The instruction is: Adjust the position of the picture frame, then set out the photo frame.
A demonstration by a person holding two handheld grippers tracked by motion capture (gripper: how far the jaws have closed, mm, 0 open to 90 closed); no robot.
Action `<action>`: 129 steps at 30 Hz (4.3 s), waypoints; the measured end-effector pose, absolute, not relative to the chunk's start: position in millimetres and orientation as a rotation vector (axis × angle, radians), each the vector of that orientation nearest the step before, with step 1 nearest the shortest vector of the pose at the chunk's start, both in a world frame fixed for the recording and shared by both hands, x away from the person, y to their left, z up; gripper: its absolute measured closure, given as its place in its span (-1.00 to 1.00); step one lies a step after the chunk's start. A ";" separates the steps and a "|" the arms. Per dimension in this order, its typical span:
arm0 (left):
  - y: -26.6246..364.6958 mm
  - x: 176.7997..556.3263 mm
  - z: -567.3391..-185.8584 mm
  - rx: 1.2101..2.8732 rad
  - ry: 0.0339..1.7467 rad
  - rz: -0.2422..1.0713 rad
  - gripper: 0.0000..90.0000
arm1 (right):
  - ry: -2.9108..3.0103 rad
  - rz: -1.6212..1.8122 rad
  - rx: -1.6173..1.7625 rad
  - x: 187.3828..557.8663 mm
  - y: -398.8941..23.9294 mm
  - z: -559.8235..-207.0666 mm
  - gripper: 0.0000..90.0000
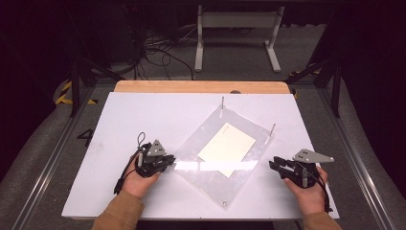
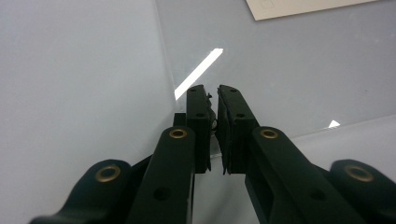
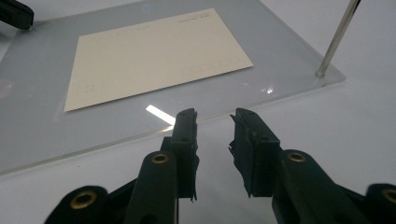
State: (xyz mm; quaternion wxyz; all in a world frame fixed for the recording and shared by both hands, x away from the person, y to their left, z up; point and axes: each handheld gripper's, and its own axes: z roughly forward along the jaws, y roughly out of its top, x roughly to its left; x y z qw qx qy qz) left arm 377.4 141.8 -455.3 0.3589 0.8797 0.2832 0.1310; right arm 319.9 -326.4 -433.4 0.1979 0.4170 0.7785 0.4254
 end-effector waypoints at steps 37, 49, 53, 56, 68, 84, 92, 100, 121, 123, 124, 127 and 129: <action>117.3 303.4 -449.7 2.391 0.429 0.125 0.87 | 2.227 0.850 1.095 475.5 -293.8 -394.2 0.89; 120.0 278.1 -447.7 2.427 0.369 0.051 0.87 | 2.324 0.841 0.987 501.0 -241.1 -395.2 0.89; 119.5 275.8 -447.4 2.431 0.366 0.040 0.87 | 2.346 0.865 1.022 503.1 -242.7 -405.8 0.89; 119.6 274.3 -447.3 2.433 0.359 0.031 0.87 | 2.365 0.864 1.040 503.3 -244.3 -410.2 0.89; 122.5 270.0 -448.1 2.426 0.325 -0.008 0.86 | 2.367 0.928 1.042 499.5 -245.0 -421.4 0.86; 172.1 306.0 -437.2 2.068 0.586 0.201 0.22 | 2.190 1.218 1.058 465.1 -270.0 -402.5 0.32; 189.0 318.7 -440.1 1.961 0.735 0.276 0.08 | 2.145 1.251 1.053 465.9 -269.4 -409.0 0.45; 191.4 315.8 -443.2 1.962 0.755 0.284 0.05 | 2.142 1.204 1.020 476.7 -255.3 -423.3 0.58; 183.0 309.8 -444.4 1.982 0.681 0.264 0.01 | 2.060 1.224 1.179 485.7 -252.9 -438.0 0.91; 184.5 310.8 -444.2 1.983 0.680 0.267 0.01 | 2.057 1.237 1.190 487.7 -253.2 -438.9 0.91; 185.0 310.8 -444.1 1.980 0.685 0.264 0.01 | 2.056 1.244 1.199 488.8 -253.4 -439.2 0.91; 186.3 311.5 -443.3 1.975 0.686 0.272 0.01 | 2.049 1.268 1.226 492.8 -254.8 -440.1 0.91; 186.7 311.4 -442.8 1.971 0.688 0.277 0.01 | 2.042 1.299 1.252 496.5 -256.6 -441.3 0.91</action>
